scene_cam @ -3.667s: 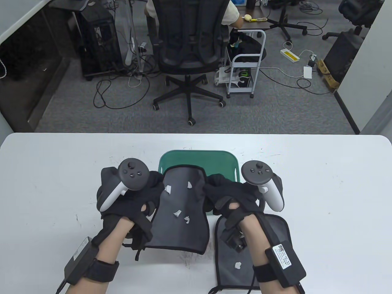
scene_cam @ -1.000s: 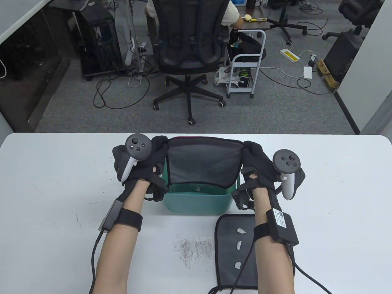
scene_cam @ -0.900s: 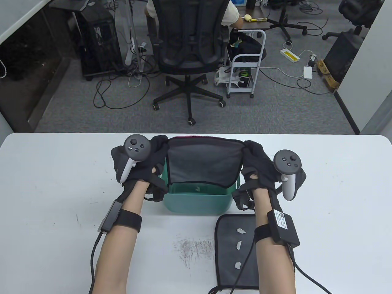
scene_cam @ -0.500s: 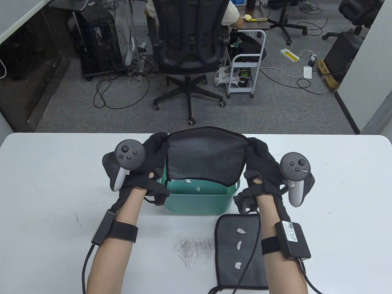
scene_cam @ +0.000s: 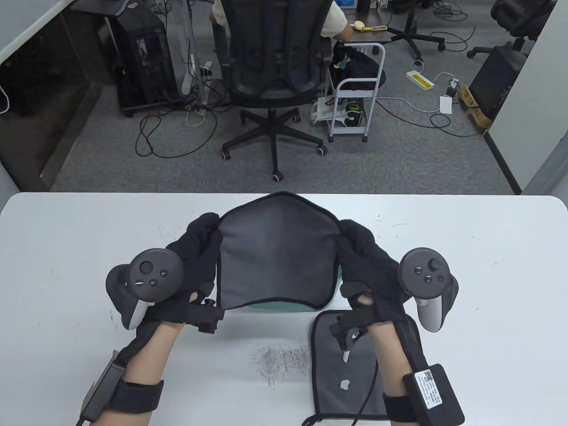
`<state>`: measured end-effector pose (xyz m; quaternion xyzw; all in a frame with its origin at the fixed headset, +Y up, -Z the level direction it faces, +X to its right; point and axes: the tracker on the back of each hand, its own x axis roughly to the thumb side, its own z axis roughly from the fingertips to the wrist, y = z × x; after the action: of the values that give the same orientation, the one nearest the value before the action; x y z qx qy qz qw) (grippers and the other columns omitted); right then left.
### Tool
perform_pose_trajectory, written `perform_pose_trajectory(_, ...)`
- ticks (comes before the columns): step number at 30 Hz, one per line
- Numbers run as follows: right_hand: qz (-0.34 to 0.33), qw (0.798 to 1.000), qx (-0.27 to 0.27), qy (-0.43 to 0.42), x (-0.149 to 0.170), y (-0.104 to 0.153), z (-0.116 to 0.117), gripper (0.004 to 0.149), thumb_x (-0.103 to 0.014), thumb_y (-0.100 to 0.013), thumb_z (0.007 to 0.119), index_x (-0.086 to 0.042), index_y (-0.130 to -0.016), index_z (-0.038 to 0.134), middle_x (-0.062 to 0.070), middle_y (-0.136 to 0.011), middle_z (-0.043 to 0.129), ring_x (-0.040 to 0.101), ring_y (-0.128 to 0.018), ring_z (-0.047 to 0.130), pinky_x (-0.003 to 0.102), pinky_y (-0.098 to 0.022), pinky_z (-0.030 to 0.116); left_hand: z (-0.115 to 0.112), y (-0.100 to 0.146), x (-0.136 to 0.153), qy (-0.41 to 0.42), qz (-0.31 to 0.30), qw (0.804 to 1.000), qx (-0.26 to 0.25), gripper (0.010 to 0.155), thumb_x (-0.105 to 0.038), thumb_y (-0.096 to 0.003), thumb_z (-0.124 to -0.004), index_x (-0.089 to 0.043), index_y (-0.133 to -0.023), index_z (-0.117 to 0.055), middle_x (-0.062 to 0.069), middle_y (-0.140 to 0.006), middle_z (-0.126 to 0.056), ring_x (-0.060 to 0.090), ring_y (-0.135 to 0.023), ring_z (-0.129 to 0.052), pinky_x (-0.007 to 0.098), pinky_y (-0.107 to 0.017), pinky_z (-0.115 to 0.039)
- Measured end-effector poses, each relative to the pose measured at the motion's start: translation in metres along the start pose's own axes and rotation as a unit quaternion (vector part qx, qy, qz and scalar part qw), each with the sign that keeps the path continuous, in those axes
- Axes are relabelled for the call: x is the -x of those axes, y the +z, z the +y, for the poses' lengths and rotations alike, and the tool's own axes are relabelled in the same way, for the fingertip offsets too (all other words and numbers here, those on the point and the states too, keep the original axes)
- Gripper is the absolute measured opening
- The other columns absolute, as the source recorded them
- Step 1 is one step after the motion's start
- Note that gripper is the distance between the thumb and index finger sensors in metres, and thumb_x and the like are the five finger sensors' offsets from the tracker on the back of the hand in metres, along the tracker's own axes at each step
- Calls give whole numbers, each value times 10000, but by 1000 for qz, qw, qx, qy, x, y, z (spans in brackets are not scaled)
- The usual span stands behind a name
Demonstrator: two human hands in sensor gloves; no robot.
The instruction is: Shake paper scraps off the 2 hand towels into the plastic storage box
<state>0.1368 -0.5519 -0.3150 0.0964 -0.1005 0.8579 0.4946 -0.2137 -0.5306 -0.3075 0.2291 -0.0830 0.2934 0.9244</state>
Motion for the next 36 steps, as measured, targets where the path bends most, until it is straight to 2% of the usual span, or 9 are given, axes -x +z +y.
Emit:
perform_pose_trajectory(5, 9, 998, -50, 31, 4, 12, 34, 381, -384, -457, 804, -318, -831, 812, 43, -752, 977, 219, -471, 1082, 462, -440, 858, 6, 27, 27, -54, 8, 998, 19, 420, -435, -537, -707, -362, -951, -710, -68, -740, -1035, 63, -478, -1074, 379, -501, -896)
perform_pose_trajectory(17, 43, 982, -176, 56, 40, 34, 124, 384, -379, -459, 803, -299, -835, 811, 56, -748, 978, 218, -456, 1089, 460, -427, 864, -7, 87, 115, -70, 97, 987, 107, 419, -425, -539, -716, -345, -950, -723, -58, -723, -1048, 34, -413, -1079, 353, -466, -913)
perform_pose_trajectory(27, 70, 964, -252, 45, 41, 59, 175, 387, -376, -458, 805, -286, -835, 816, 61, -732, 988, 183, -406, 1102, 433, -389, 885, 2, 114, 147, -97, 164, 965, 181, 421, -427, -547, -716, -340, -959, -720, -52, -736, -1046, 31, -415, -1079, 349, -464, -914)
perform_pose_trajectory(31, 129, 953, -269, 63, 56, 57, 200, 390, -372, -459, 804, -280, -837, 814, 64, -735, 985, 191, -416, 1099, 440, -397, 878, -13, 117, 166, -103, 200, 950, 218, 422, -426, -548, -714, -340, -961, -718, -48, -748, -1040, 41, -433, -1077, 358, -477, -907)
perform_pose_trajectory(34, 169, 944, -268, 88, 73, 50, 217, 391, -373, -459, 803, -279, -838, 811, 63, -738, 982, 192, -427, 1094, 441, -406, 871, -36, 116, 182, -113, 222, 938, 242, 421, -427, -550, -711, -343, -962, -713, -44, -764, -1031, 53, -459, -1073, 369, -494, -898)
perform_pose_trajectory(36, 170, 943, -258, 126, 82, 45, 227, 390, -367, -458, 803, -277, -838, 810, 69, -743, 978, 202, -436, 1088, 449, -412, 863, -51, 115, 189, -127, 230, 934, 243, 420, -430, -547, -711, -351, -959, -716, -41, -778, -1026, 74, -504, -1075, 386, -517, -887)
